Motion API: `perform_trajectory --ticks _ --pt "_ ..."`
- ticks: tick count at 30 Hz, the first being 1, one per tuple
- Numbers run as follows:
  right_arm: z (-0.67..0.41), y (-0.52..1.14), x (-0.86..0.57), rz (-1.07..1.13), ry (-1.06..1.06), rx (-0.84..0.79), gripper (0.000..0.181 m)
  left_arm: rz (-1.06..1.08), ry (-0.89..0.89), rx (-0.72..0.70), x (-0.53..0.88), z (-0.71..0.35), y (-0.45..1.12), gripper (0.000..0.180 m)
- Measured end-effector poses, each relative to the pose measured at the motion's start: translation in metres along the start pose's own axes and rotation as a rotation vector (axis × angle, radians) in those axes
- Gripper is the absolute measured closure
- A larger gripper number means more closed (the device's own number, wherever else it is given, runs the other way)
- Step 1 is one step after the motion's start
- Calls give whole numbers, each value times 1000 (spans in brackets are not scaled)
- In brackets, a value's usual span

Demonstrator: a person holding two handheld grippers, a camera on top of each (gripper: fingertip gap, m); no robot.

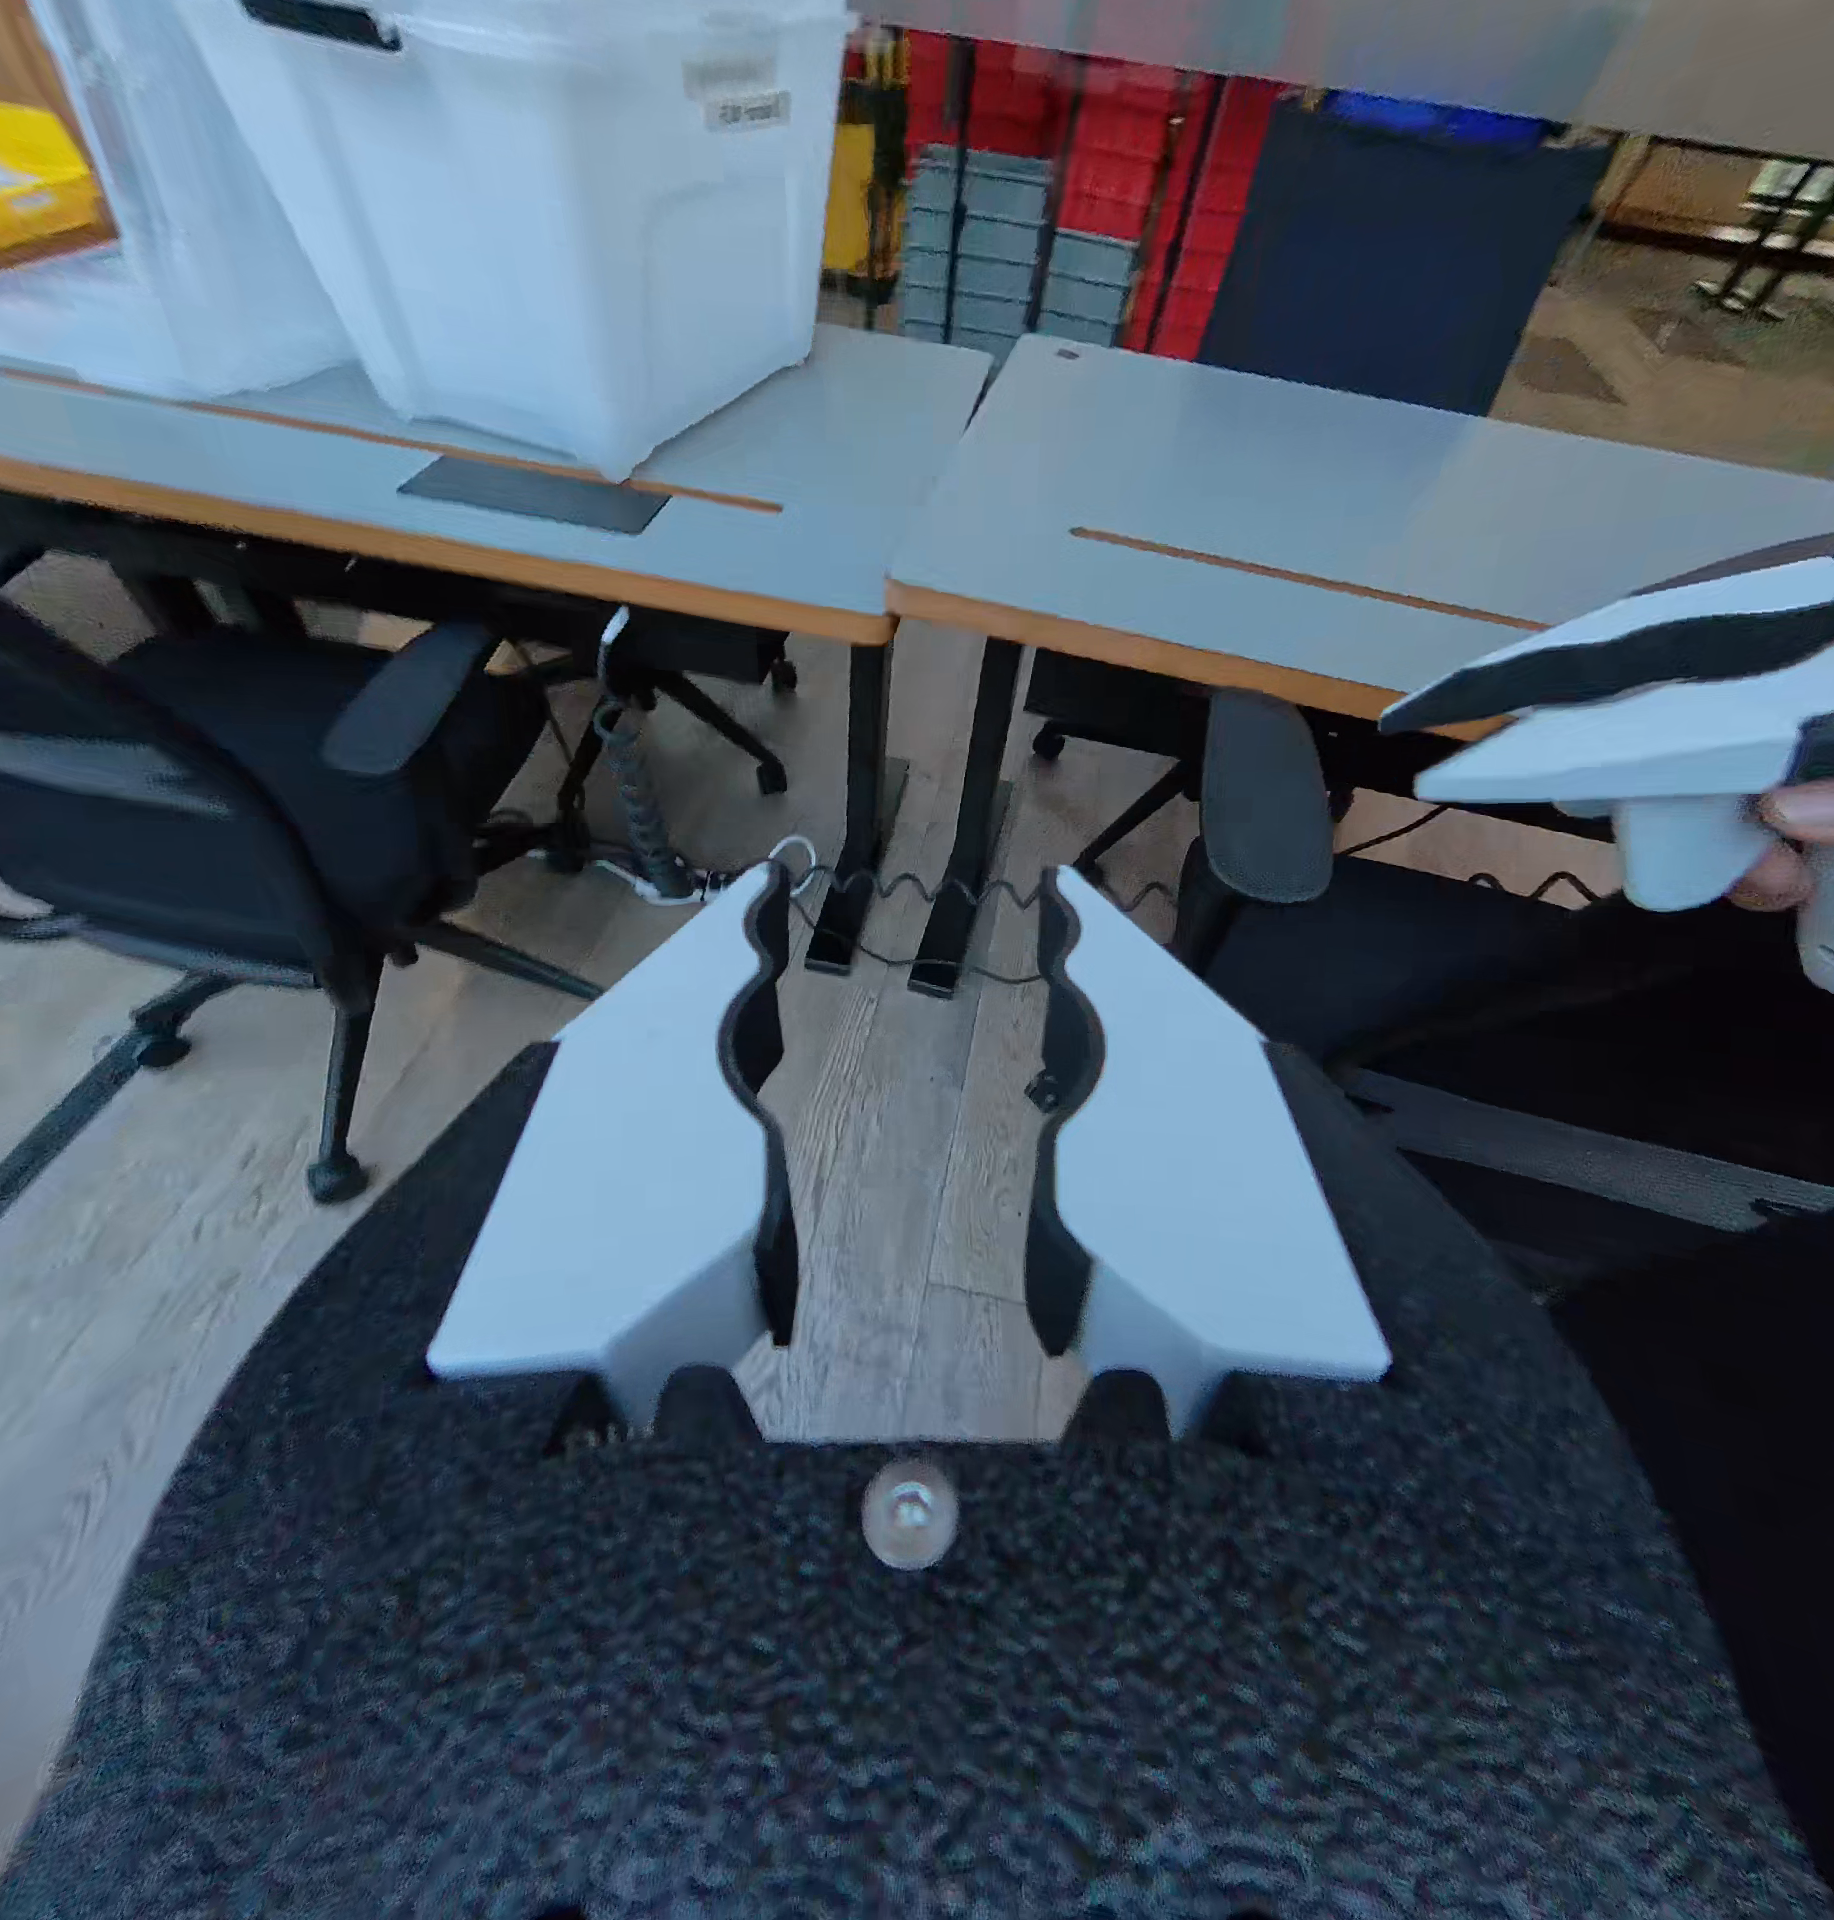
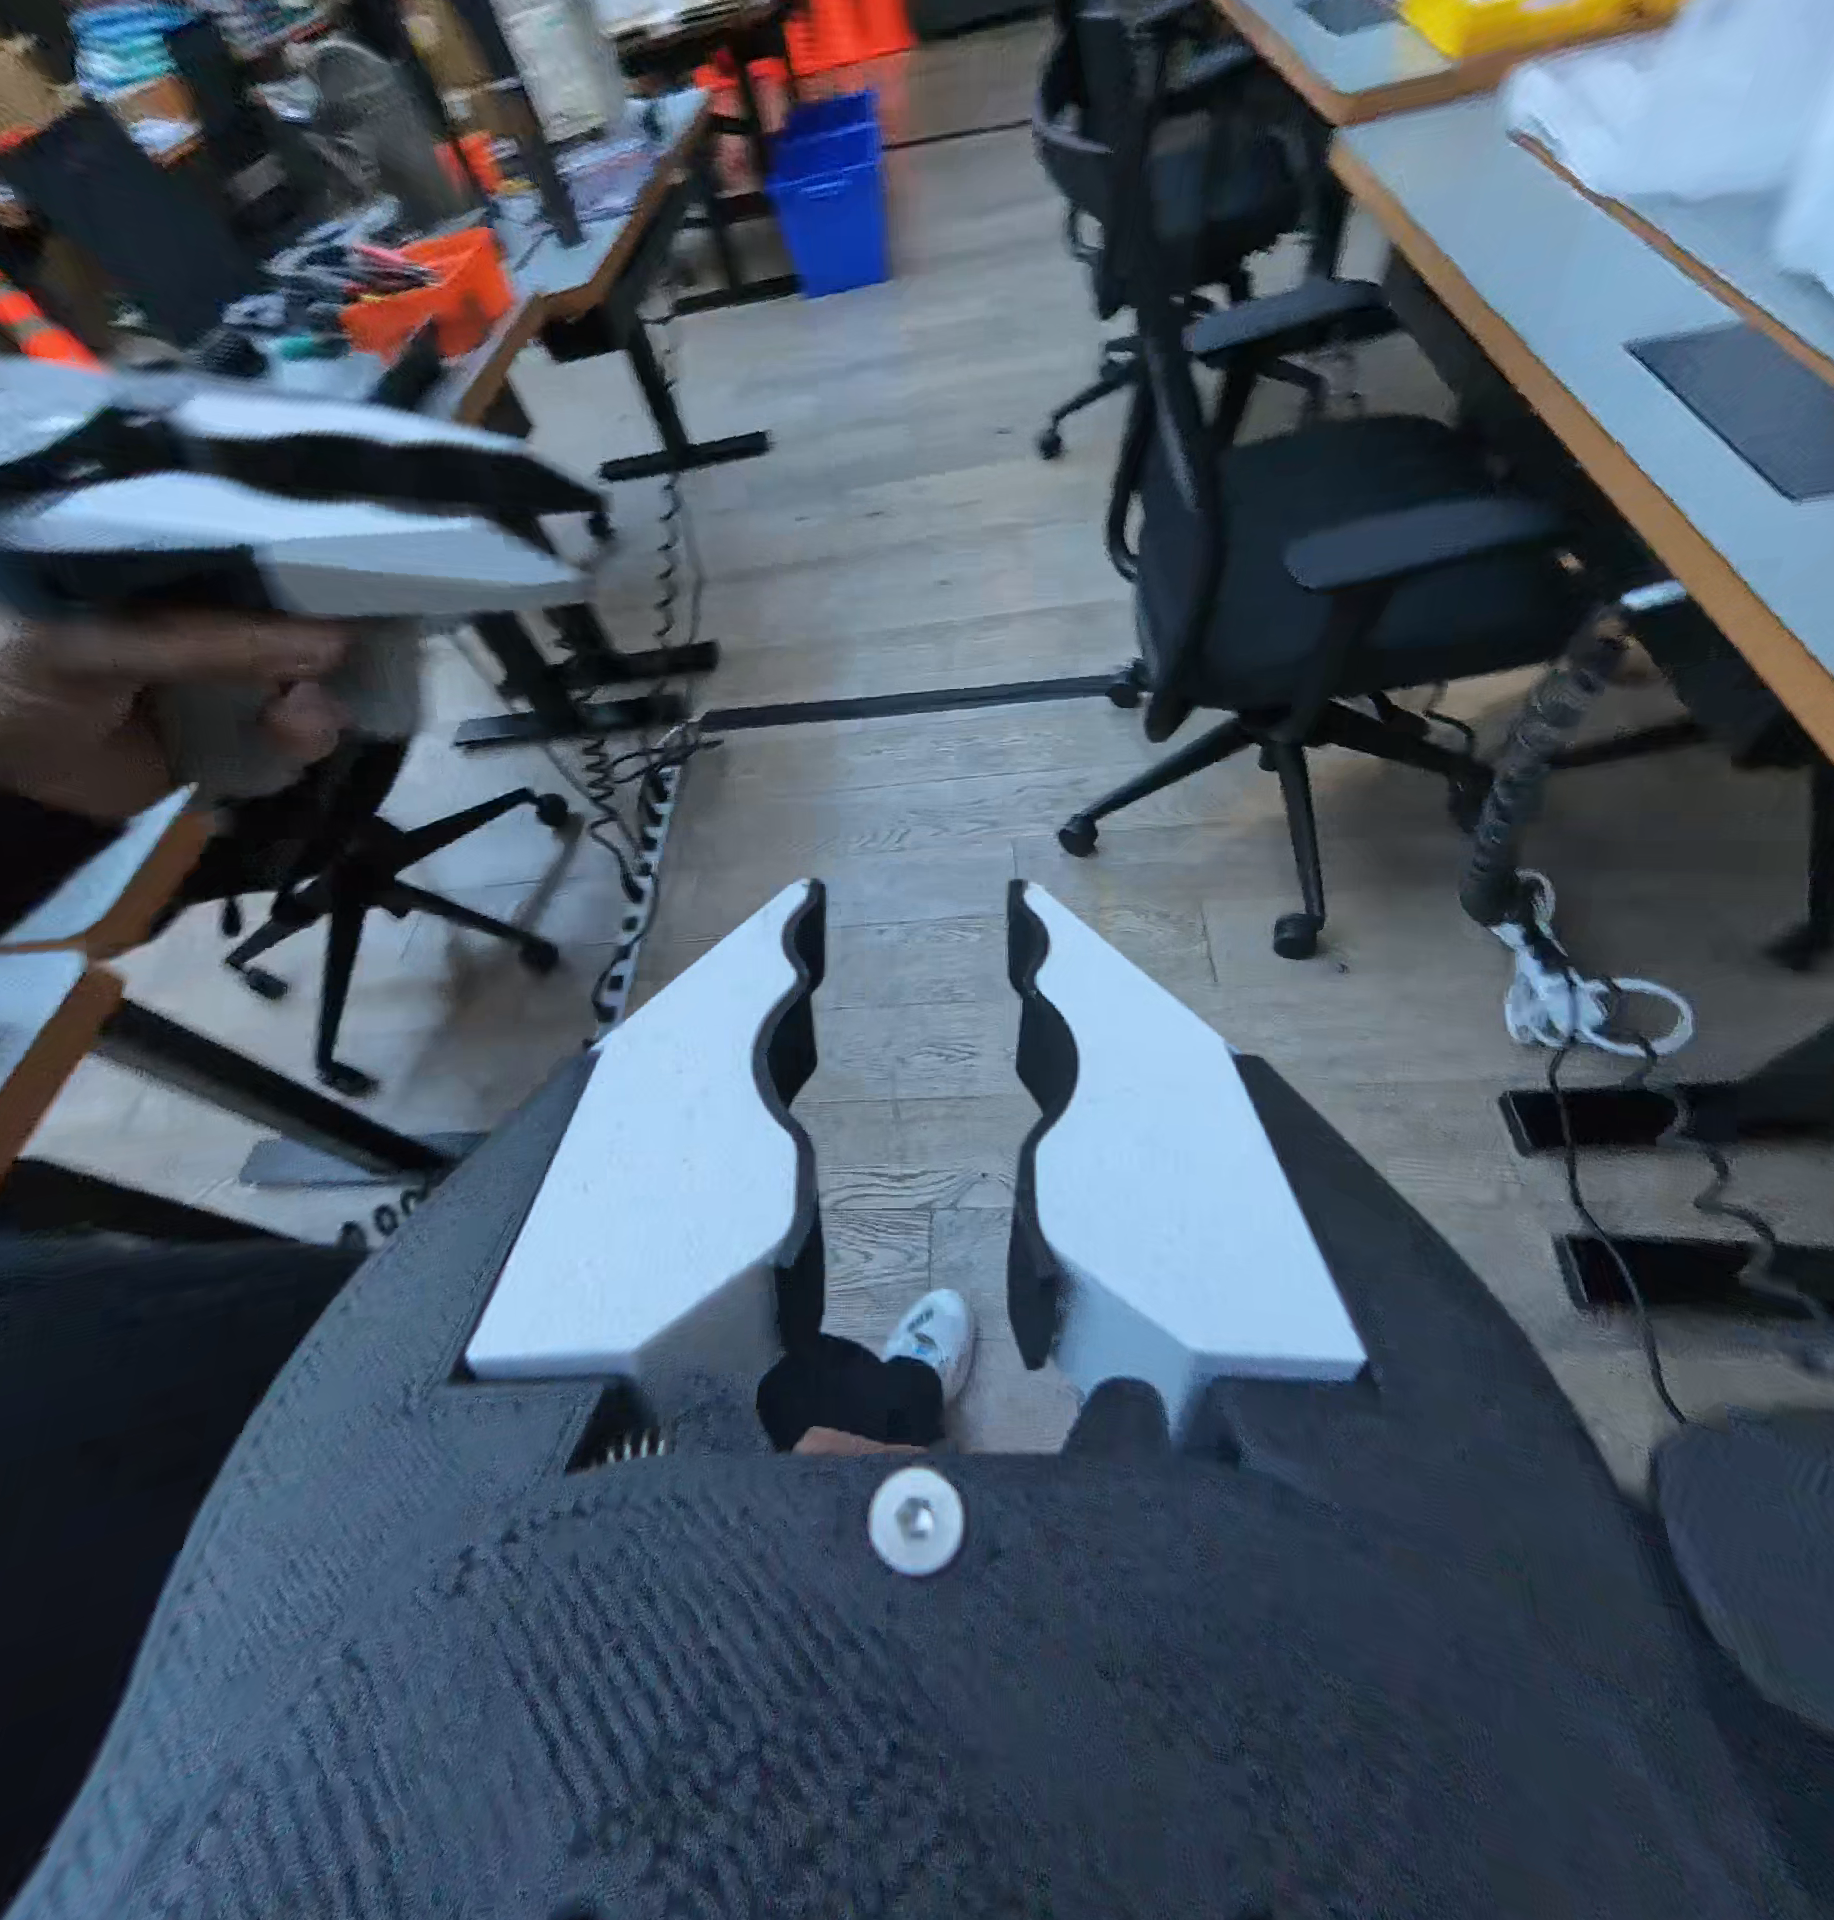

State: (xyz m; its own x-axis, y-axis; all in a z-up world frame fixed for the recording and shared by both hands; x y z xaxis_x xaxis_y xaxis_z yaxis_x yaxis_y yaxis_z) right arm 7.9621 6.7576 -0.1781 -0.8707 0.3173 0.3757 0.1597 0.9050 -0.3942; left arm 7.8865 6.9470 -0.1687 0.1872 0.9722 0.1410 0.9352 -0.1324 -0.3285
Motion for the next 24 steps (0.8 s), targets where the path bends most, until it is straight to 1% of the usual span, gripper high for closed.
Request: perform_trajectory --ticks 1,2,3,6,8,10,15,17,21,24 --pt "-14 10 2 -40 -12 20 139 34 34 -17 21 -11 18 134" --pt "-29 18 0 -19 -5 26 133 62 62 -25 42 -21 37 135" --pt "-45 26 -2 7 -12 -1 127 90 78 -26 60 -29 55 135" --pt "-86 59 -21 100 -159 -109 120 177 91 -61 103 -56 107 135" --pt "-101 83 -50 192 -222 -69 112 205 128 -88 125 -69 137 135" --pt "-117 107 -76 221 -224 -36 105 211 166 -77 146 -73 164 136" --pt "-171 177 -143 258 -186 -73 110 210 190 -90 206 -76 217 136" --pt "-197 213 -169 262 -224 -75 112 172 194 -78 243 -76 238 138" --pt "-262 296 -220 248 -336 -58 121 84 160 -41 330 -90 279 140" --pt "-311 350 -243 191 -389 -15 120 11 144 -45 391 -110 305 140"
Point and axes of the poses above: each gripper's, where its closed fingertips meet, y out along the fingers, z out of its underside, x = y × z across the jaws, the point moved 5 cm from there along -y, back along the fingers, and after that the axes turned 13 degrees about y, right-handed, at the moved point
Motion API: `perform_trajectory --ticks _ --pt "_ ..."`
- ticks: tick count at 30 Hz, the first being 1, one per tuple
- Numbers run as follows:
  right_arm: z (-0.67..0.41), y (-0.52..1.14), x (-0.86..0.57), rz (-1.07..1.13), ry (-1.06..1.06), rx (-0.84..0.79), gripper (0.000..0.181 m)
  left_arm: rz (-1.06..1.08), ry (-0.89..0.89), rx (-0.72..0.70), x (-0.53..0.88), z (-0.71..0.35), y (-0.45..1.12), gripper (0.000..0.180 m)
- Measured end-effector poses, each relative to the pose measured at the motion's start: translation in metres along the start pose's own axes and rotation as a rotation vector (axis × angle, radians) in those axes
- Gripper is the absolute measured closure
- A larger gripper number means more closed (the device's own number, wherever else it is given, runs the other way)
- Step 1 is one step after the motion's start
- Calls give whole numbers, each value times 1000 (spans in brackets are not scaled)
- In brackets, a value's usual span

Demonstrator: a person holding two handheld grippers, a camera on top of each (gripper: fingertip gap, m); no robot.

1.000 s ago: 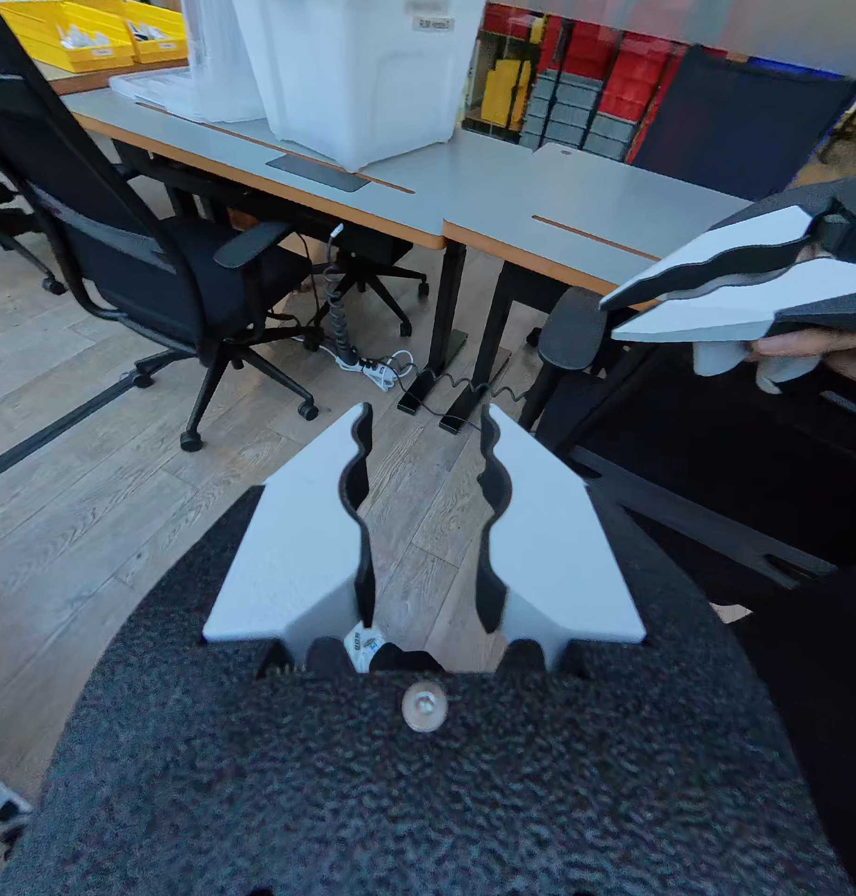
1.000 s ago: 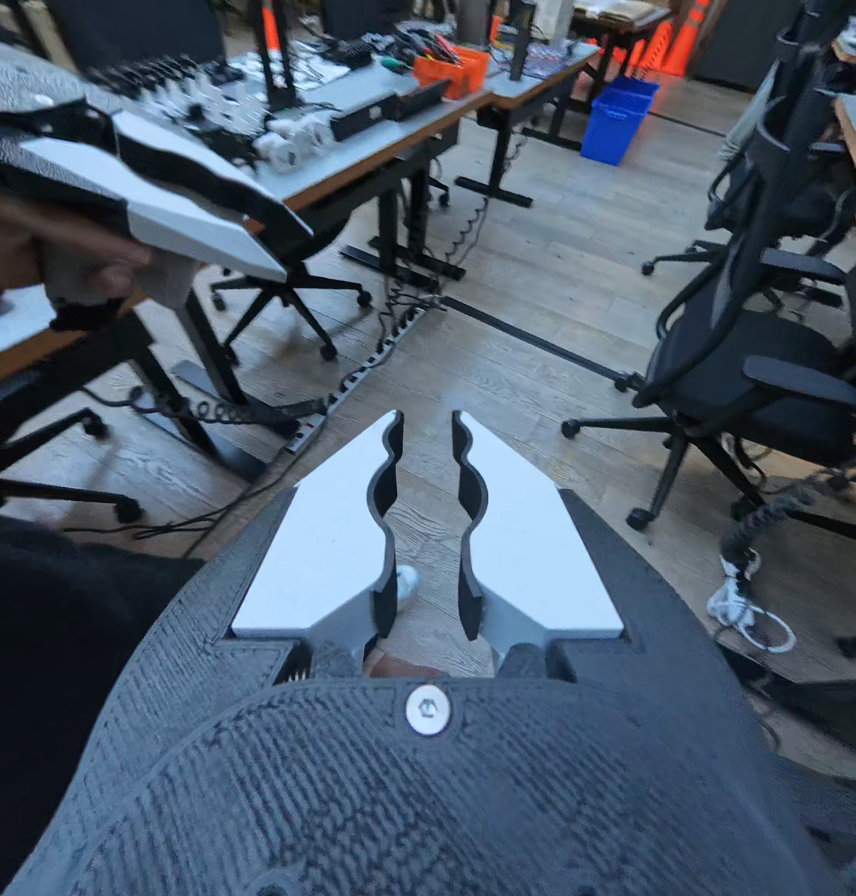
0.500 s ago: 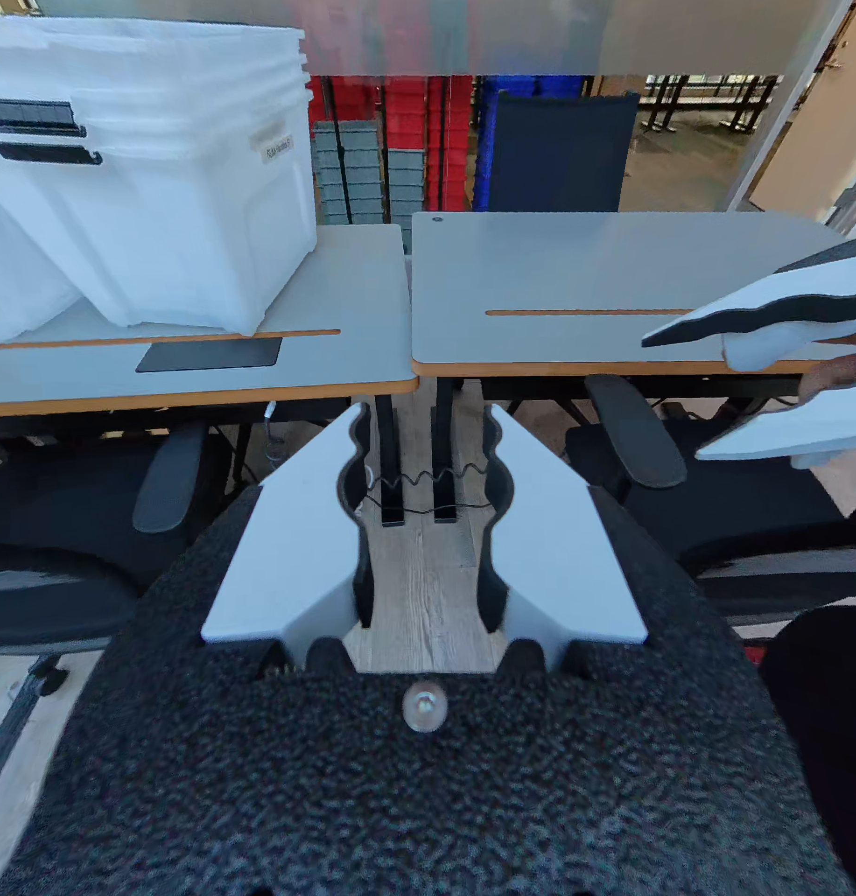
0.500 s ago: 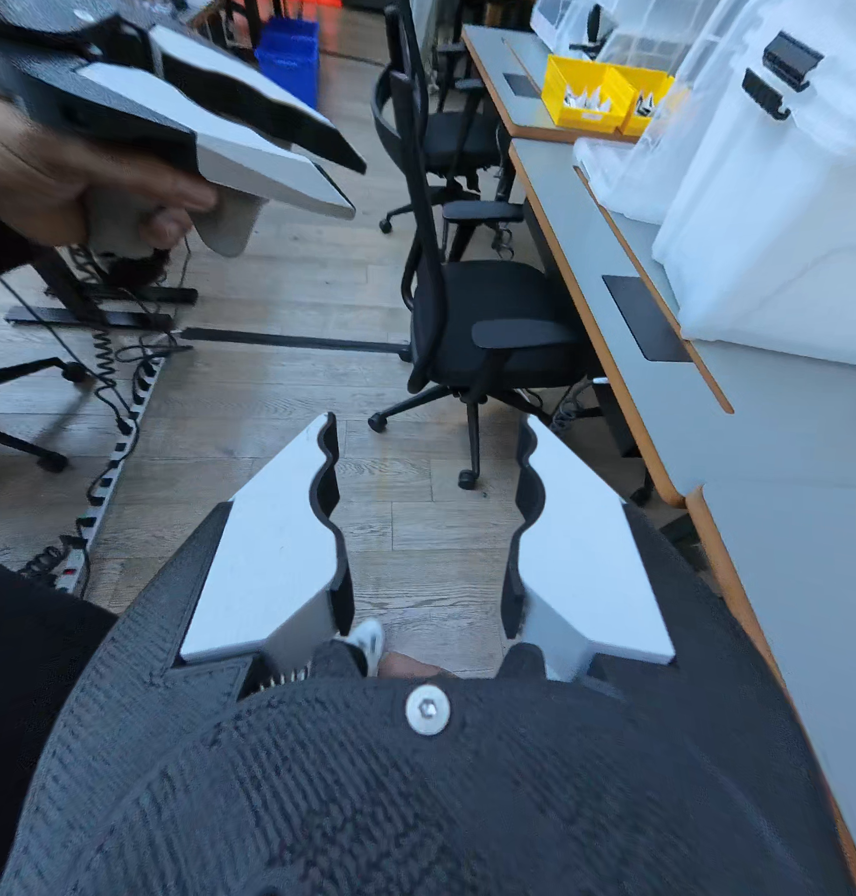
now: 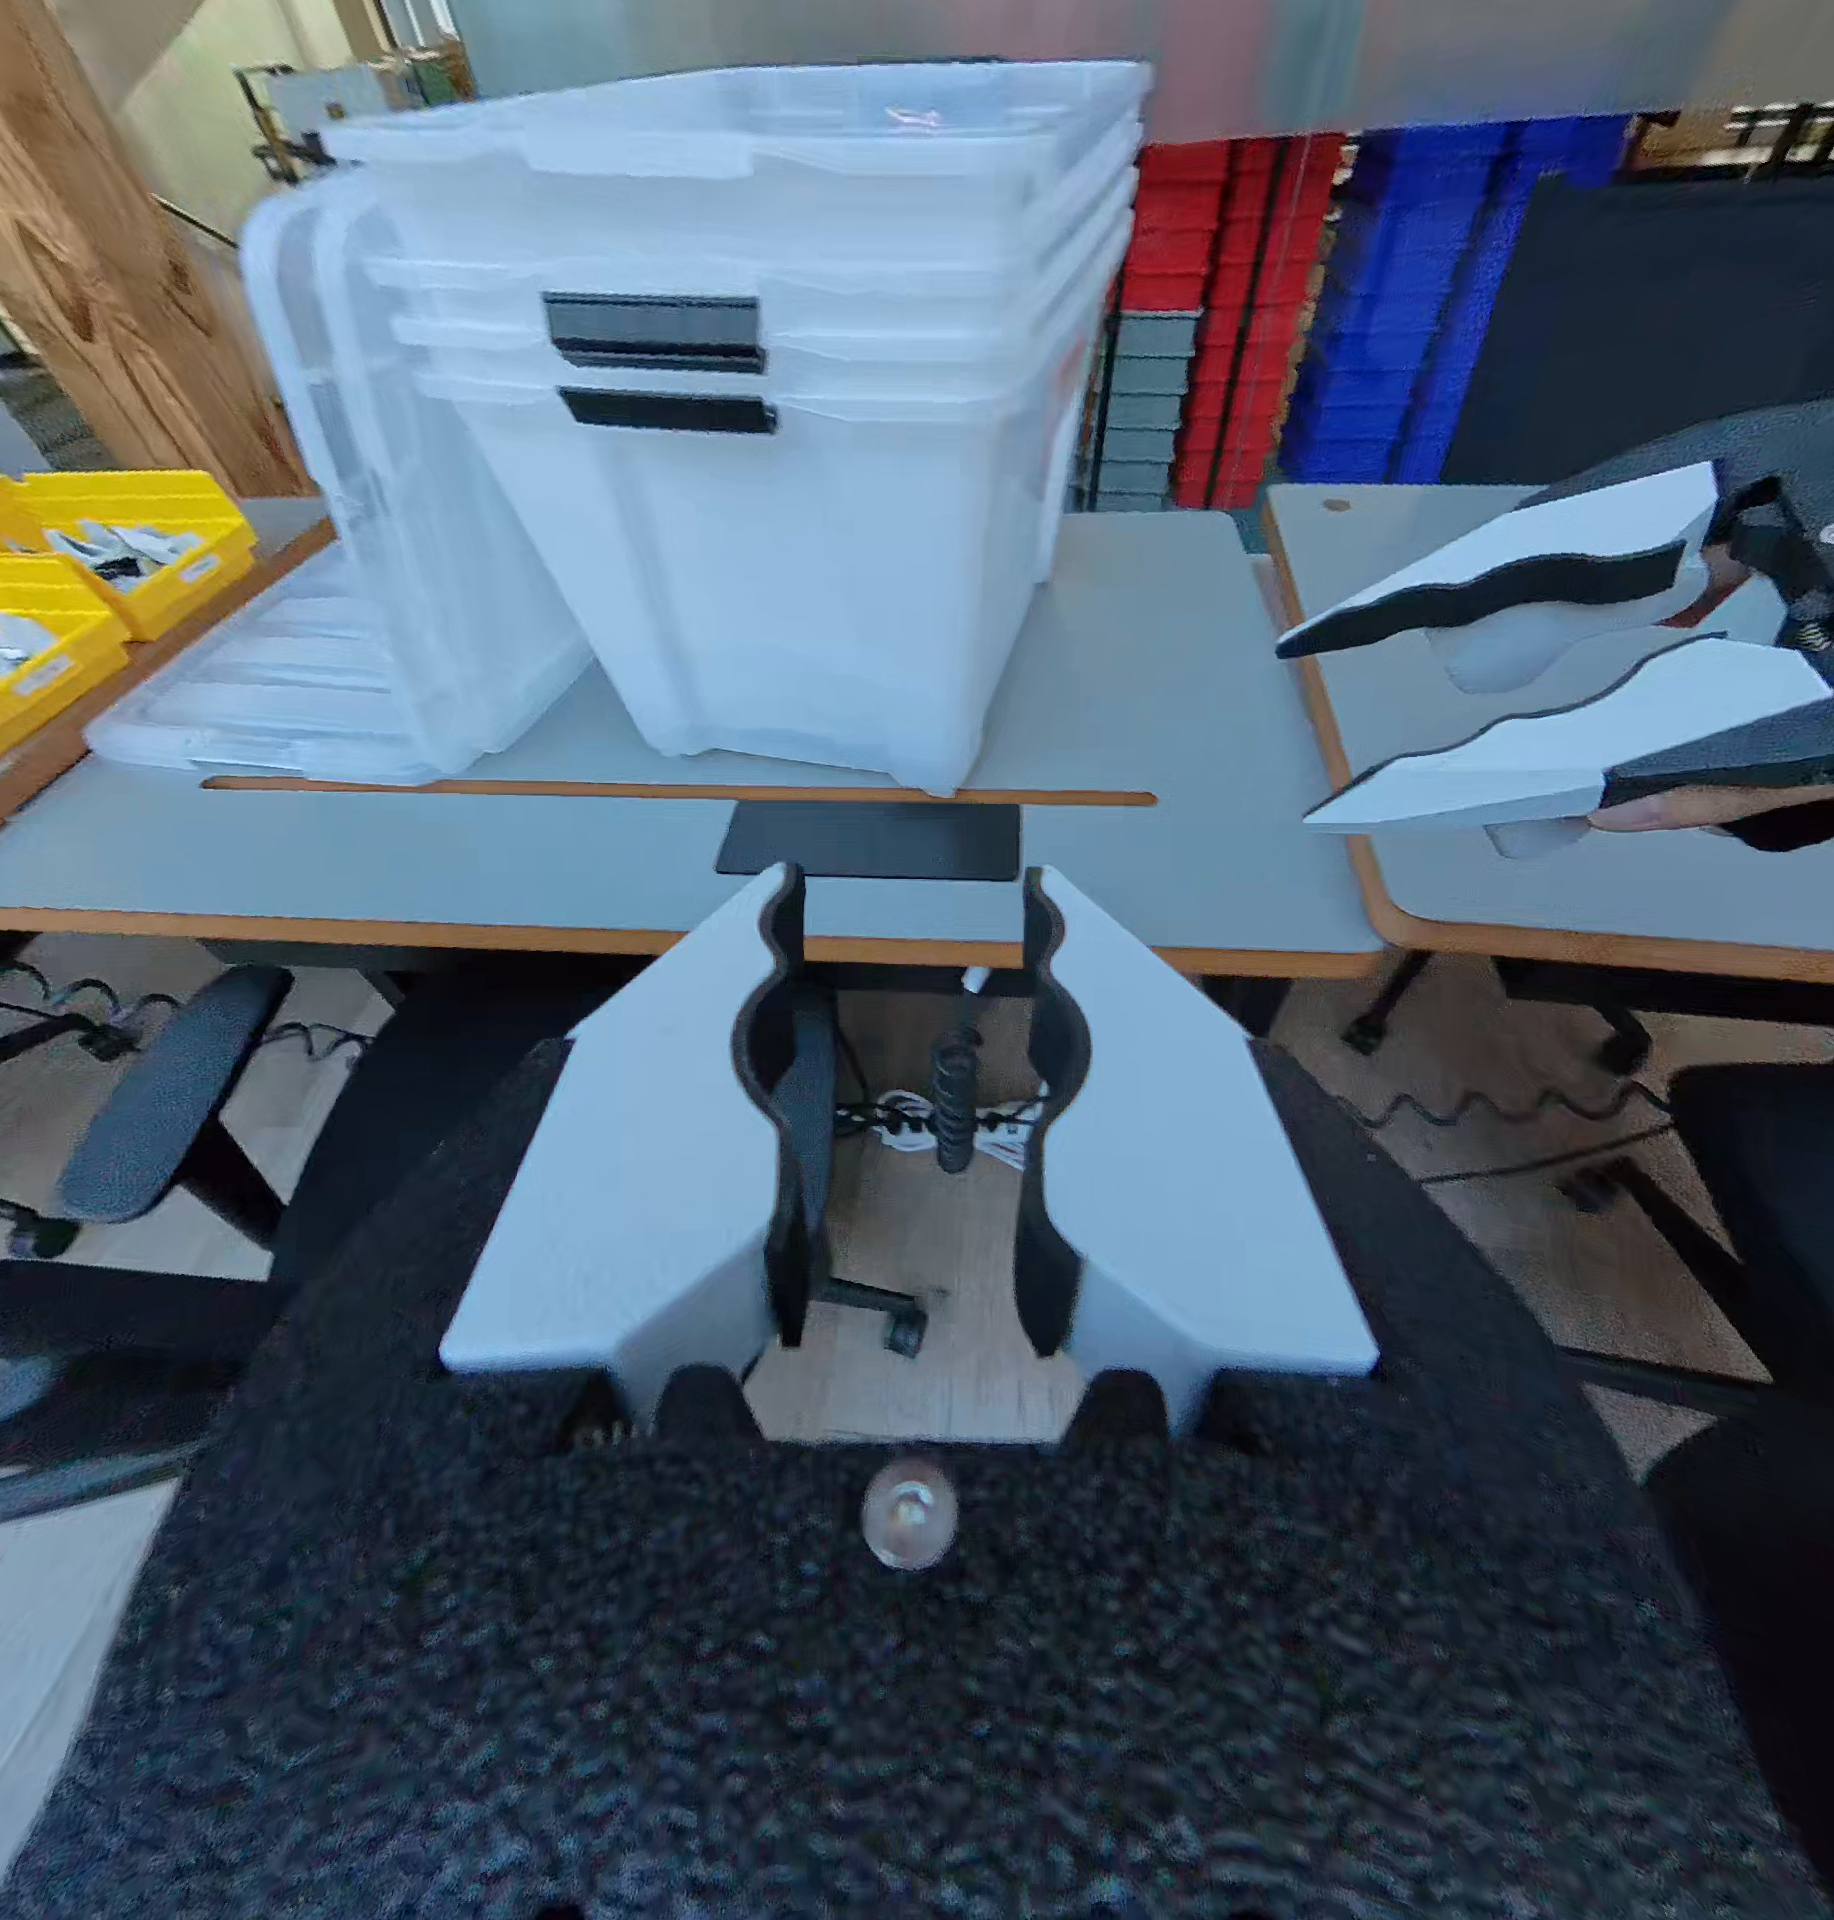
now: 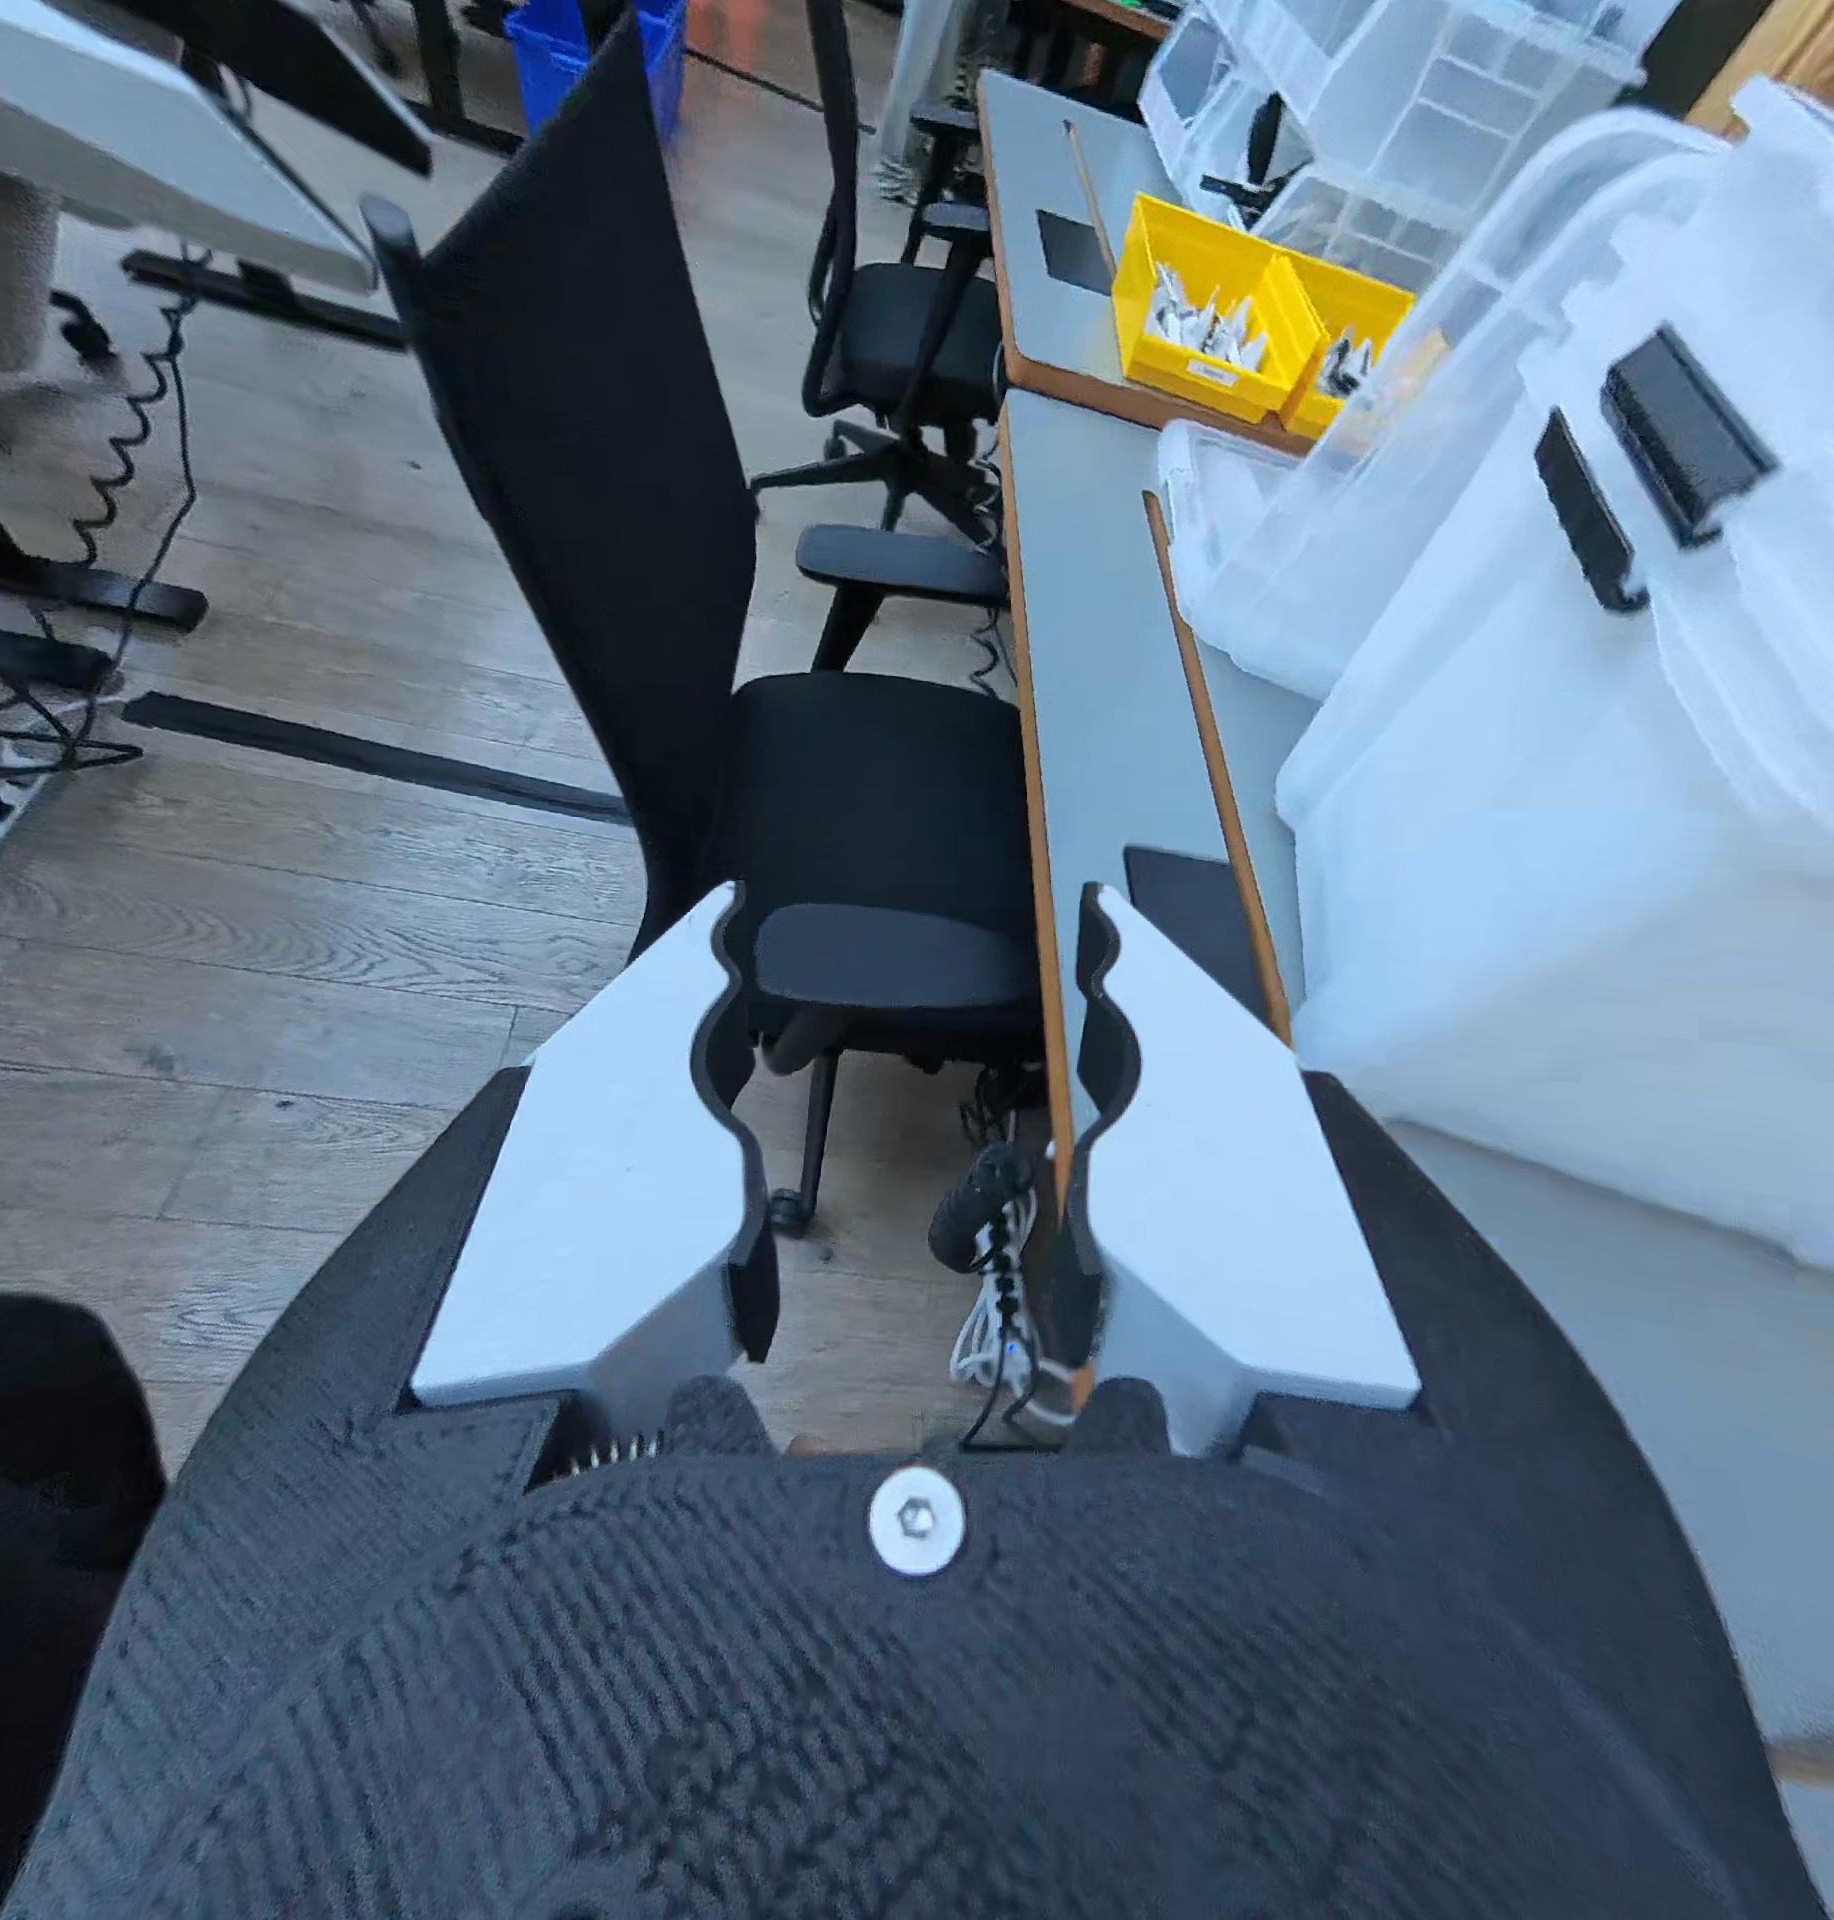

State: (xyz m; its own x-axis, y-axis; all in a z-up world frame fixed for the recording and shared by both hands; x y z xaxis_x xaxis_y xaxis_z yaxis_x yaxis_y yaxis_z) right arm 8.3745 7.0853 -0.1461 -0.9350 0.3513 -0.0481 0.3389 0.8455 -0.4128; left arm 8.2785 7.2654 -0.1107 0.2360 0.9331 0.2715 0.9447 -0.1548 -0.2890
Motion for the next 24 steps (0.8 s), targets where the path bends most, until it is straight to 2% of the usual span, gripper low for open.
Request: perform_trajectory --ticks 5,10,12,17,22,24 --pt "-39 62 -37 -16 -115 41 119 -105 -8 44 94 -3 59 145" --pt "-45 99 -57 -20 -29 41 122 -132 36 54 184 4 154 133" --pt "-44 110 -68 11 -21 73 121 -117 62 54 222 7 203 128" --pt "-58 131 -104 118 -45 132 120 -23 116 62 318 9 335 128" --pt "-77 148 -142 253 97 178 122 73 136 19 371 22 434 129" --pt "-79 156 -148 272 119 202 121 121 182 10 377 30 459 123"
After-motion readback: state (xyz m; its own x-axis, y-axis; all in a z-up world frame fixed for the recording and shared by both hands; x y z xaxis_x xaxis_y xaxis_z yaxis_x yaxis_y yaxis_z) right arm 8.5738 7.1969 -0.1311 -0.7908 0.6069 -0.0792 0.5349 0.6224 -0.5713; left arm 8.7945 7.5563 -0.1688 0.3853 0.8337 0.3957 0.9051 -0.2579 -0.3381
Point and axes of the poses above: each gripper's, where its closed fingertips meet, y out along the fingers, z out of its underside, x = y × z across the jaws, the point moved 5 cm from there along -y, back along the fingers, and after that the axes turned 13 degrees about y, right-handed, at the moved point
